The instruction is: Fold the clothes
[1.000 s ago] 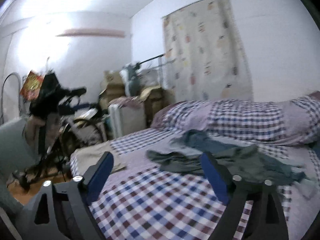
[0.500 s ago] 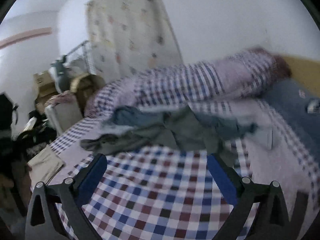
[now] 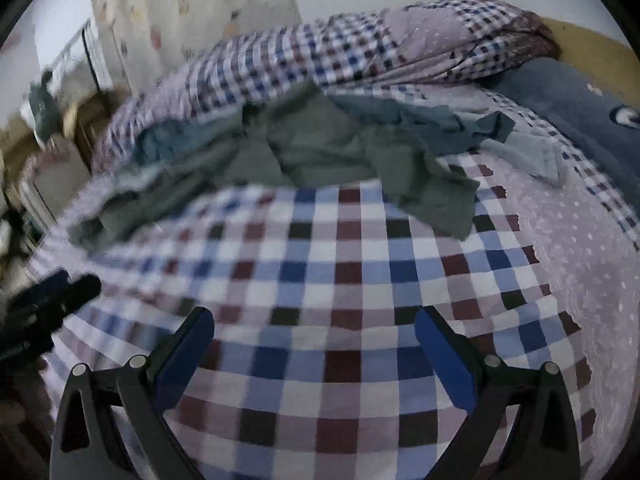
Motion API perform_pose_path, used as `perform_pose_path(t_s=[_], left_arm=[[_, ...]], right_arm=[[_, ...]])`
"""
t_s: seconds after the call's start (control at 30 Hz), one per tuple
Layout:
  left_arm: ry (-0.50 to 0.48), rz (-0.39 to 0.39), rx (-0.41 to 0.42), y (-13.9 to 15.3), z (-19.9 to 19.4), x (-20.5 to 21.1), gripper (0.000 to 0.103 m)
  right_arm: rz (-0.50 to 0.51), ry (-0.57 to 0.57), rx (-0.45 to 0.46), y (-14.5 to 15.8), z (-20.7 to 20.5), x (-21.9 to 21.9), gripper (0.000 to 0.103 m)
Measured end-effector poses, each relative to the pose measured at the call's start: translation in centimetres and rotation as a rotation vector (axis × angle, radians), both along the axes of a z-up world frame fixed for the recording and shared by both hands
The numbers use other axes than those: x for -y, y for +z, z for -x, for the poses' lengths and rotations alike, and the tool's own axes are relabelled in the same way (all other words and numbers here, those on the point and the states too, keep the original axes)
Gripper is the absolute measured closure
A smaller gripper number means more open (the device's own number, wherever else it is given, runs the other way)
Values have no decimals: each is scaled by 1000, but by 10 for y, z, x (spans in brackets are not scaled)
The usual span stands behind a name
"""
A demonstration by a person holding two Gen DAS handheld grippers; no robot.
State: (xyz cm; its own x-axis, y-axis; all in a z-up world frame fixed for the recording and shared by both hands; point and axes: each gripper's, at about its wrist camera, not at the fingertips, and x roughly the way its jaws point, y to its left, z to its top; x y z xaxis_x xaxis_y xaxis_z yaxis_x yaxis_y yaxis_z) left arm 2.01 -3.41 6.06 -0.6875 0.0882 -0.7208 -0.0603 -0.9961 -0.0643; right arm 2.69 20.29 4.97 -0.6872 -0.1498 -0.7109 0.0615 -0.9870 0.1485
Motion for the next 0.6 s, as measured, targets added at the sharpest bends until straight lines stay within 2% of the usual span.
perform_pose_path(t_s=[0.07,0.3,0.47,0.6], left_arm=[[7,-1,30,-15,10,-1,1],[21,-34,105,-44,17,1,1],[-2,29,76,-51,10,-9,1],[-2,27,61,-55,9,-8,0]], right_arm=[[-39,4,21,-14,7,6,0],[-80,-8,82,-44,25,19,0],[-68,-19,83,-51,31,19,0],[-68,-29,88,-56,35,19,0]])
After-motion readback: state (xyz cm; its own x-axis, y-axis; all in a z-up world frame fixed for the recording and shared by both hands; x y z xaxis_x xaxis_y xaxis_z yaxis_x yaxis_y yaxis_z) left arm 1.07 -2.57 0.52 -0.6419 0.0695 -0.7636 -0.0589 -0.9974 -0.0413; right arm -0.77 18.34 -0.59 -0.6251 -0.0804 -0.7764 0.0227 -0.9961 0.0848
